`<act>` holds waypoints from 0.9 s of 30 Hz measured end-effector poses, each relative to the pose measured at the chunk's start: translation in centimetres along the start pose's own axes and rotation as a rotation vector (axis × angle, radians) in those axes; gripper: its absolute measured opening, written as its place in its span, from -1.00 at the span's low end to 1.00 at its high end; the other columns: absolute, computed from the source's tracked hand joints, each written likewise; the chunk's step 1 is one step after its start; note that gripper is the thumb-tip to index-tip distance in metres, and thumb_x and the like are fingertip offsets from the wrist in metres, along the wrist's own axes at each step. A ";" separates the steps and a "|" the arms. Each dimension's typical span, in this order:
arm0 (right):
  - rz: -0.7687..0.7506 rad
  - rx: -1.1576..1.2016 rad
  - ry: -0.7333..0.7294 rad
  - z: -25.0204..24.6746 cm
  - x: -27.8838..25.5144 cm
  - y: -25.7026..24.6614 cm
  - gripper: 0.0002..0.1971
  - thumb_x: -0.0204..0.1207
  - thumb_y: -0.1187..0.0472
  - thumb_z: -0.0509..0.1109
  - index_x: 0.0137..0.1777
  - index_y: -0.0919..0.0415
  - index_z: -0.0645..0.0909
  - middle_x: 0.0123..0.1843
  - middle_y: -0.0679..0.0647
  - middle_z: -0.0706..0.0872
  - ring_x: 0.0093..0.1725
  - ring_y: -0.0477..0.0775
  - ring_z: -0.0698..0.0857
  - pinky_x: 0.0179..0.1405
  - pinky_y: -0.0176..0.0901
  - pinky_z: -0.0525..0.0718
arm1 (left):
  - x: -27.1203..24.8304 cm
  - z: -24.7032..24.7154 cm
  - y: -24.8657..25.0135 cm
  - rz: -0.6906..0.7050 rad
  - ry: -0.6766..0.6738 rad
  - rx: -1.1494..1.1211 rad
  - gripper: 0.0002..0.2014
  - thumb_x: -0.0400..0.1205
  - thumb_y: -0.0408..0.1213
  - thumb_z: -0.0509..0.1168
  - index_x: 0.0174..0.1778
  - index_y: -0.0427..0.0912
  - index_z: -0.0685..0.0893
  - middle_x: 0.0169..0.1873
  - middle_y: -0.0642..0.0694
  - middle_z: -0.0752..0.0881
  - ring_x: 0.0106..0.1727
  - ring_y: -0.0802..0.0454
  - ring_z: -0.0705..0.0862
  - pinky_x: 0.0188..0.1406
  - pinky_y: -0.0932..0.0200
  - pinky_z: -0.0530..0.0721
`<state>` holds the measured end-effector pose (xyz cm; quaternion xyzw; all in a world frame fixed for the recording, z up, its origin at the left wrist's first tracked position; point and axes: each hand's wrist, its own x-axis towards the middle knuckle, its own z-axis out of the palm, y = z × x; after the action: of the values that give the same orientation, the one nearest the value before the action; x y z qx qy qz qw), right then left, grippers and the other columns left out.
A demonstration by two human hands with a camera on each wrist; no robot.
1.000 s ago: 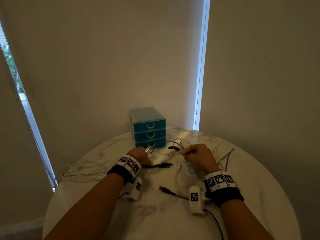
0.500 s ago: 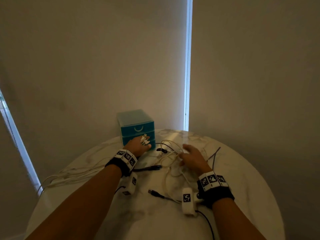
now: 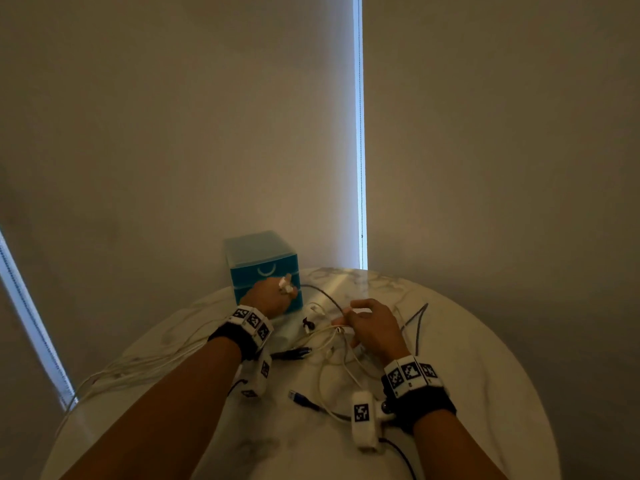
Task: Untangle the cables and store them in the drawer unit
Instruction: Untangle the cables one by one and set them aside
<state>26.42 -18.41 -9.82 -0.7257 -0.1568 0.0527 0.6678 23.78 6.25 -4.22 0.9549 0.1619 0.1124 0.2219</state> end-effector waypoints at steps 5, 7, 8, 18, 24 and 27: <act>0.036 0.060 -0.023 0.0 -0.4 -0.1 -0.61 0.78 0.06 0.45 0.50 0.03 0.42 -0.05 -0.04 0.96 -0.51 -0.06 0.72 -0.49 -0.19 0.67 | -1.4 -5.3 2.0 -0.004 0.365 -0.413 -0.62 0.75 0.07 0.39 -0.10 -0.20 0.83 -0.19 -0.22 0.83 -0.15 -0.17 0.77 -0.13 -0.05 0.70; 0.010 -0.008 -0.043 0.3 -0.4 -0.4 -0.68 0.75 0.01 0.48 0.41 0.03 0.56 -0.07 -0.11 0.95 -0.39 0.05 0.76 -0.41 -0.12 0.71 | -2.1 -7.5 2.5 0.000 0.483 -0.523 -0.62 0.71 0.08 0.45 -0.10 -0.21 0.86 -0.23 -0.22 0.83 -0.21 -0.15 0.72 -0.16 -0.07 0.69; -0.005 -0.050 -0.052 0.5 -0.4 -0.5 -0.74 0.70 0.00 0.53 0.31 0.04 0.69 -0.09 -0.13 0.95 -0.33 0.09 0.79 -0.37 -0.08 0.74 | -2.3 -8.2 2.6 0.005 0.523 -0.587 -0.64 0.69 0.07 0.48 -0.10 -0.21 0.87 -0.24 -0.21 0.82 -0.23 -0.14 0.70 -0.19 -0.06 0.67; -0.175 0.104 0.160 -0.2 -1.6 -2.4 -0.93 0.63 0.08 0.61 0.01 0.04 0.85 -0.33 0.07 0.90 -0.37 -0.02 0.82 -0.42 -0.41 0.63 | -3.3 -9.4 2.3 0.035 0.302 -0.387 -0.74 0.65 -0.17 0.50 0.19 -0.21 0.74 -0.01 -0.17 0.81 0.04 -0.21 0.80 0.08 -0.15 0.83; -0.287 0.109 0.265 -0.2 -1.6 -3.0 -0.93 0.56 0.00 0.69 -0.07 -0.08 0.88 -0.46 0.12 0.77 -0.47 0.00 0.71 -0.40 -0.10 0.68 | -5.9 -7.5 5.4 0.306 0.300 -0.256 -0.79 0.67 -0.03 0.50 0.17 0.05 0.73 0.04 0.04 0.81 0.06 0.04 0.77 0.13 -0.01 0.77; -0.354 0.116 0.249 0.2 -1.8 -3.3 -0.93 0.56 0.00 0.69 -0.02 -0.09 0.88 -0.45 0.07 0.75 -0.47 0.01 0.69 -0.43 -0.16 0.67 | -6.3 -6.0 6.6 0.402 0.126 -0.123 -0.65 0.74 0.23 0.35 0.13 0.07 0.87 0.01 0.12 0.86 0.00 0.15 0.78 0.14 0.11 0.67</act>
<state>24.16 -18.60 -6.78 -0.6483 -0.1949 -0.1465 0.7213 17.97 0.72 3.13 0.9438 -0.0251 0.2235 0.2421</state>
